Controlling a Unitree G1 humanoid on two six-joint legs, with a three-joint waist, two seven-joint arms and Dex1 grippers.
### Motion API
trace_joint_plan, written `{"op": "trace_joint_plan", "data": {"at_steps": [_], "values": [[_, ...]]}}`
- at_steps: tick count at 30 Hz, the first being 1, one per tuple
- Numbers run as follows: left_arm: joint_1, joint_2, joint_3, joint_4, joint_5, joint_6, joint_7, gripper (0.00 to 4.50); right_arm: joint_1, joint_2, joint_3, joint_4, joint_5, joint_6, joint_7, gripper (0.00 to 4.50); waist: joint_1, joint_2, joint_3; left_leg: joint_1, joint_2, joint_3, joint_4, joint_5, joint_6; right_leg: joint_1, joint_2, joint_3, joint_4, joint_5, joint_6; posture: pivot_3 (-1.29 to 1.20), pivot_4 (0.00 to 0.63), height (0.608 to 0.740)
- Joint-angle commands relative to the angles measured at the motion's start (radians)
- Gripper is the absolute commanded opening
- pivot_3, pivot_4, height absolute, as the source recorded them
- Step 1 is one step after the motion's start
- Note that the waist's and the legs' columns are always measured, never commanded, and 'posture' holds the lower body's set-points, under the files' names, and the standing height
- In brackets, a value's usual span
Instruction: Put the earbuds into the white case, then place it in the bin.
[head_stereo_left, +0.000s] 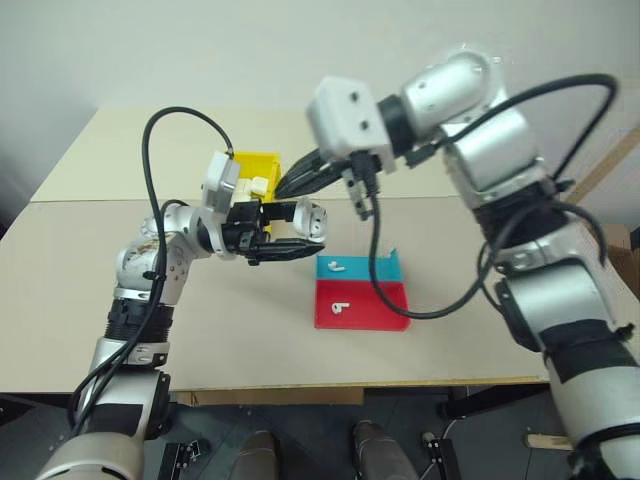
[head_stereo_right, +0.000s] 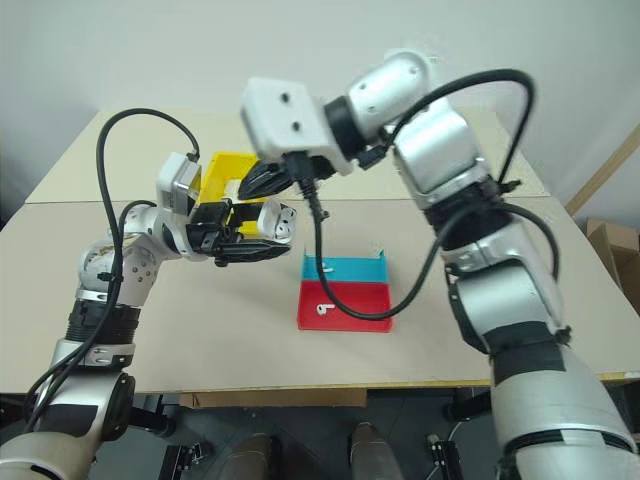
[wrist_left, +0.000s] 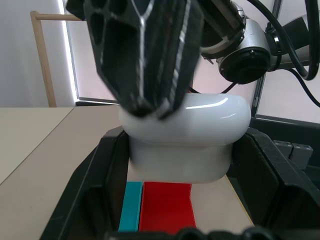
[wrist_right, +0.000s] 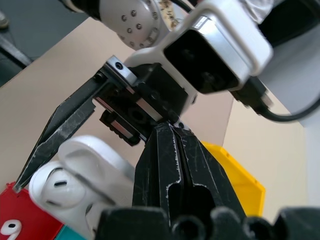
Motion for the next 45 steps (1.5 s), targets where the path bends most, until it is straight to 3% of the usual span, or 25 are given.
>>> {"op": "trace_joint_plan", "data": {"at_steps": [1,6,10,13,19,25,29,33,36,45], "values": [[-0.014,0.013,0.029,-0.026,-0.009,-0.009,0.006,2.79,-0.014,-0.024,-0.025,0.000,-0.009,-0.058,0.069,0.01,0.006,0.000,0.000,0.000,0.000,0.000,0.000,0.000,0.000,0.000,0.000,0.000,0.000,0.000,0.000,0.00,0.150,0.740],[0.003,0.028,0.051,-0.036,-0.013,-0.003,0.020,2.79,0.021,-0.159,-0.026,-0.075,0.082,-0.045,0.145,0.01,0.021,0.000,0.000,0.000,0.000,0.000,0.000,0.000,0.000,0.000,0.000,-0.001,0.000,0.000,0.000,0.00,0.150,0.740],[0.009,0.031,0.062,-0.041,-0.020,0.004,0.035,2.79,0.055,-0.194,-0.059,-0.117,0.096,-0.003,0.130,0.01,0.016,0.000,0.000,0.001,0.000,0.000,0.000,0.000,0.000,0.000,0.000,0.000,0.000,0.000,0.000,0.00,0.150,0.740],[0.018,0.030,0.071,-0.054,-0.025,0.005,0.056,2.79,0.118,-0.204,-0.139,-0.183,0.128,0.098,0.022,0.01,0.015,0.000,0.000,0.001,0.000,0.000,0.000,0.000,0.000,0.000,0.000,0.000,0.001,0.000,0.000,0.00,0.150,0.740],[0.074,0.038,0.108,-0.128,-0.027,0.003,0.139,2.79,0.351,-0.257,-0.347,-0.489,0.282,0.487,-0.232,0.01,0.028,0.000,0.000,0.000,0.000,-0.001,0.001,0.000,0.000,0.000,0.000,0.000,0.000,0.000,0.000,0.00,0.150,0.740],[0.127,0.002,0.210,-0.199,0.001,-0.015,0.411,2.79,0.632,-0.277,-0.511,-0.845,0.442,0.888,-0.542,0.01,0.034,0.000,0.000,0.000,0.000,-0.002,0.001,0.000,0.000,0.001,-0.001,-0.001,0.000,0.000,0.000,0.00,0.150,0.740],[0.075,-0.077,0.239,-0.187,0.159,0.009,0.826,2.79,0.730,-0.193,-0.577,-0.995,0.513,1.091,-0.774,0.01,0.030,-0.001,0.000,0.002,0.000,-0.002,0.001,0.000,0.000,0.003,0.000,0.000,0.001,0.000,0.000,0.00,0.150,0.740],[-0.005,-0.111,0.222,-0.032,0.305,0.004,1.077,2.79,0.747,-0.116,-0.622,-1.062,0.581,1.161,-0.895,0.01,0.032,-0.001,-0.001,0.001,-0.001,-0.002,0.001,0.000,0.000,0.003,0.000,-0.001,0.000,0.001,0.001,0.00,0.150,0.740],[-0.120,-0.130,0.164,0.218,0.426,-0.081,1.178,2.79,0.743,-0.091,-0.625,-1.076,0.611,1.173,-0.950,0.01,0.033,-0.001,-0.001,0.000,-0.002,-0.002,0.001,0.000,0.000,0.002,-0.001,-0.001,-0.001,0.001,0.001,0.00,0.150,0.740],[-0.384,-0.192,0.107,0.833,0.538,-0.361,1.155,2.79,0.741,-0.101,-0.610,-1.081,0.661,1.148,-1.016,0.01,0.048,-0.001,0.000,-0.003,-0.002,-0.002,0.001,0.000,0.000,0.000,-0.001,-0.001,-0.003,0.001,0.001,0.00,0.150,0.740]]}}
